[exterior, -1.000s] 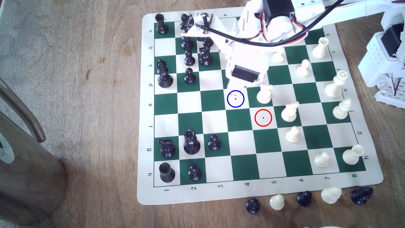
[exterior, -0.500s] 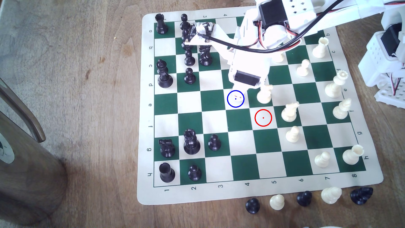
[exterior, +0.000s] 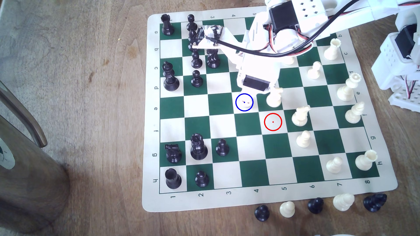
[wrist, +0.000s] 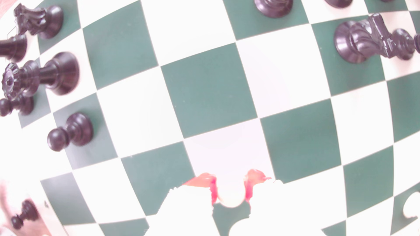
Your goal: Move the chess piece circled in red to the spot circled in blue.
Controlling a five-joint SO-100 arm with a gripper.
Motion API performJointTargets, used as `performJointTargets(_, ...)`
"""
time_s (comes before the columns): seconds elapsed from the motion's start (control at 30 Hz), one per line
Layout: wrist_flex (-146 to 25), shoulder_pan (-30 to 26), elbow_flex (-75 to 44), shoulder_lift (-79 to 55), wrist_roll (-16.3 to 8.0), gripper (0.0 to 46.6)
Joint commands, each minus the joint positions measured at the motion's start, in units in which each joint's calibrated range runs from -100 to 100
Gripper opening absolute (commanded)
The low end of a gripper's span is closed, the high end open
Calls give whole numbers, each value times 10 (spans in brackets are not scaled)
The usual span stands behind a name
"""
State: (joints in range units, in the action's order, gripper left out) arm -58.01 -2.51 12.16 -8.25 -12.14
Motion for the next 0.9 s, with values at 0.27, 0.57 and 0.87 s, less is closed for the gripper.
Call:
performJointTargets(0.27, 29, 0, 21, 15, 1, 5)
performJointTargets(0.57, 39, 0, 52, 49, -2, 140)
performJointTargets(0.87, 29, 9, 68, 122, 3, 174)
